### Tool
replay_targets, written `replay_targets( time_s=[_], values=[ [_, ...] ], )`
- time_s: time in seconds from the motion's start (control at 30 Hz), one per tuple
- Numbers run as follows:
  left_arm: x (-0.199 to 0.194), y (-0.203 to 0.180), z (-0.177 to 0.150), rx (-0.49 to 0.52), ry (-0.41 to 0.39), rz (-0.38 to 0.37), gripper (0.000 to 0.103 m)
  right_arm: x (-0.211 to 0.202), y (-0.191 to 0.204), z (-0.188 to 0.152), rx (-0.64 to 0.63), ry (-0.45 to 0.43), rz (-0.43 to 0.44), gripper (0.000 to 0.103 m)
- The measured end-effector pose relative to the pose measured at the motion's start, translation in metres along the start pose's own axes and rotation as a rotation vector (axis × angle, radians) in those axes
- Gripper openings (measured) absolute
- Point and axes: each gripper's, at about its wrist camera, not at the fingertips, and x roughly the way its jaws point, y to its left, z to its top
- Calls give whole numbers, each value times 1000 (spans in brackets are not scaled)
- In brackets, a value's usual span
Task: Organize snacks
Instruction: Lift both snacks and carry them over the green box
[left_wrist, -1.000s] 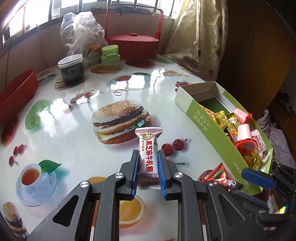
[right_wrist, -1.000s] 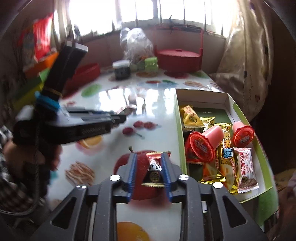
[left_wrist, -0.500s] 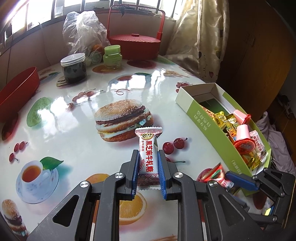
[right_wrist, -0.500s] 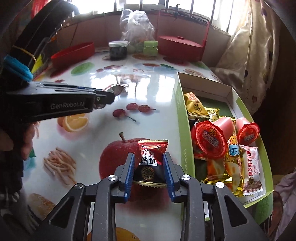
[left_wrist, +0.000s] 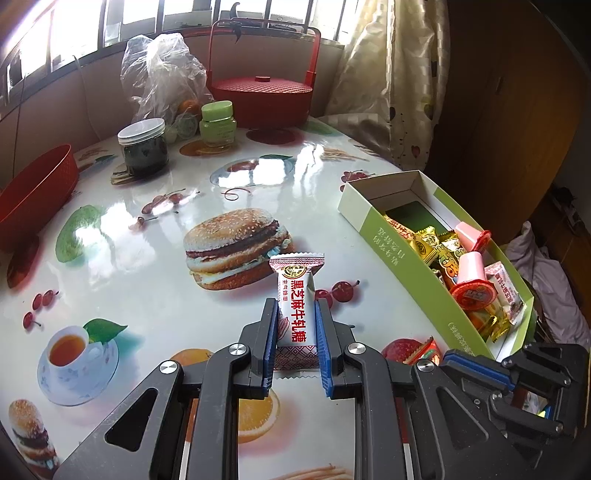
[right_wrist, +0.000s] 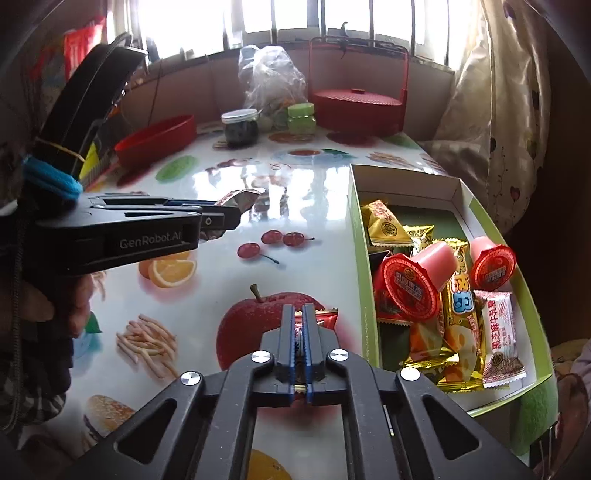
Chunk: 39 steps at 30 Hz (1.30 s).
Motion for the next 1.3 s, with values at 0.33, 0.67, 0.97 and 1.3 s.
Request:
replay_targets(
  time_s=[0.33,0.67,0.97,1.3],
  values=[
    [0,-3,-3,2,3,-6,20,4,3,-5,-12,48,-29,32],
    [0,-2,-6,-2,3,-12,20,21,17,-10,-80,109,-80,34],
    [-6,-2,-4,-1,-9,-10,20,17,17,-10,-68,95,-38,25],
    [-17,-10,0,17,-29,-14,20,-9,7,1,-6,1,19,25]
  ],
)
